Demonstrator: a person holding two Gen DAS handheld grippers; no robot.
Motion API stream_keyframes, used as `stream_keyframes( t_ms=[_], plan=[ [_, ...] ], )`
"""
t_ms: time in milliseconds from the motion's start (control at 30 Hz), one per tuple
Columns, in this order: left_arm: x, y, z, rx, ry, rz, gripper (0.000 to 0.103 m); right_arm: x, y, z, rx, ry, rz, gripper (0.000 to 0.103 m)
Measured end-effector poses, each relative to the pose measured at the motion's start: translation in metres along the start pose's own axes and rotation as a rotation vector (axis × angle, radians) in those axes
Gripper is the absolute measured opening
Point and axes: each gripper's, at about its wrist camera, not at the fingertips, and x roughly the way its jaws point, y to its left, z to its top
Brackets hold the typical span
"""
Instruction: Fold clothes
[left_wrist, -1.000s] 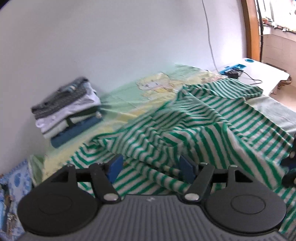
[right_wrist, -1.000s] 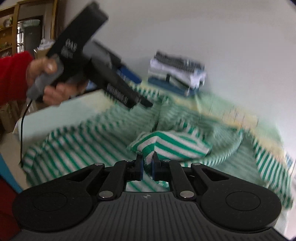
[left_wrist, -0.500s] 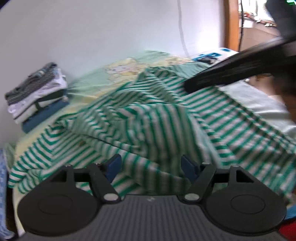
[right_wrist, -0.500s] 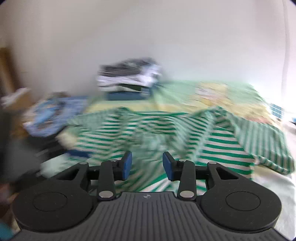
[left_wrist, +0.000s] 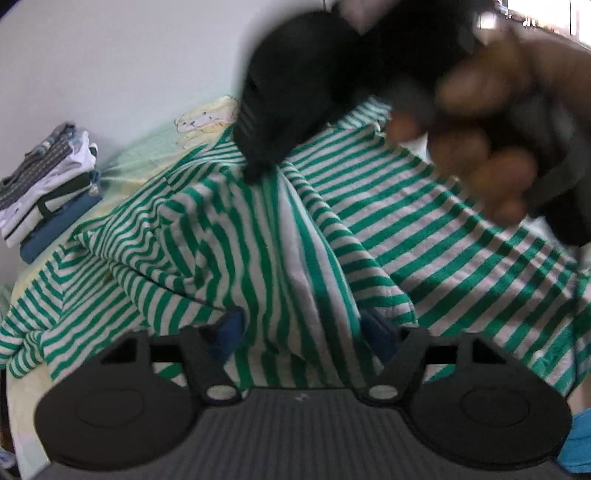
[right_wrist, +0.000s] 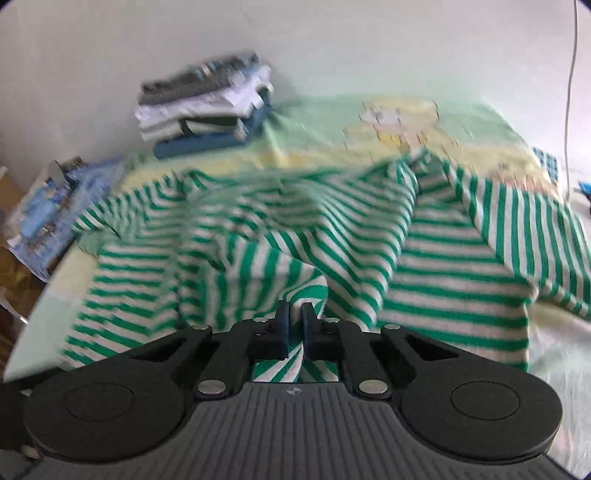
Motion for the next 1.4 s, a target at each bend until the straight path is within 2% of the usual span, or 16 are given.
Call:
stream_keyframes(
  t_ms=[67, 100, 167, 267, 367, 567, 767, 900, 933, 1033, 1100, 1200, 1233, 1300, 1333, 1400],
  plan=[
    [0.005, -0.001, 0.002, 0.004, 0.021, 0.012, 0.027, -0.014, 0.004, 0.005, 0.009, -0.043, 0.045, 0.007],
    [0.004, 0.002, 0.002, -0.011, 0.022, 0.015, 0.022, -0.021, 0.006, 0.007, 0.010, -0.065, 0.065, 0.006],
    [0.003, 0.007, 0.003, -0.041, 0.020, 0.023, 0.004, -0.035, 0.011, 0.012, 0.008, -0.107, 0.105, 0.005],
    [-0.010, 0.013, 0.004, -0.076, -0.012, 0.054, 0.002, -0.054, 0.015, 0.015, 0.009, -0.157, 0.169, 0.005],
    [-0.029, 0.016, 0.004, -0.099, -0.045, 0.040, 0.002, -0.070, 0.020, 0.015, -0.011, -0.197, 0.227, 0.005],
    [-0.062, 0.012, 0.000, -0.095, -0.089, 0.057, 0.002, -0.089, 0.020, 0.019, -0.007, -0.257, 0.302, 0.005],
    [-0.064, 0.015, -0.008, -0.141, -0.058, 0.070, 0.002, -0.086, 0.025, 0.018, -0.016, -0.248, 0.349, 0.005],
    [-0.057, 0.017, -0.011, -0.156, -0.025, 0.128, 0.002, -0.075, 0.031, 0.021, -0.013, -0.237, 0.359, 0.005],
    [-0.056, 0.018, -0.010, -0.157, -0.016, 0.148, 0.002, -0.075, 0.031, 0.025, -0.006, -0.250, 0.367, 0.001],
    [-0.057, 0.030, -0.011, -0.194, 0.005, 0.194, 0.003, -0.087, 0.032, 0.041, 0.004, -0.352, 0.385, 0.001],
    [-0.060, 0.039, -0.010, -0.224, -0.003, 0.205, 0.002, -0.092, 0.035, 0.055, -0.020, -0.388, 0.344, 0.001],
    [-0.062, 0.040, -0.011, -0.227, -0.008, 0.222, 0.002, -0.082, 0.036, 0.066, -0.050, -0.328, 0.285, 0.005],
    [-0.060, 0.037, -0.012, -0.218, -0.003, 0.224, 0.002, -0.075, 0.036, 0.065, -0.049, -0.291, 0.260, 0.013],
    [-0.055, 0.028, -0.014, -0.196, 0.013, 0.213, 0.002, -0.058, 0.036, 0.057, -0.048, -0.211, 0.209, 0.022],
    [-0.050, 0.023, -0.015, -0.185, 0.024, 0.198, 0.003, -0.050, 0.038, 0.051, -0.053, -0.176, 0.205, 0.032],
    [-0.042, 0.012, -0.017, -0.167, 0.040, 0.165, 0.003, -0.034, 0.044, 0.040, -0.062, -0.109, 0.209, 0.042]
  ],
)
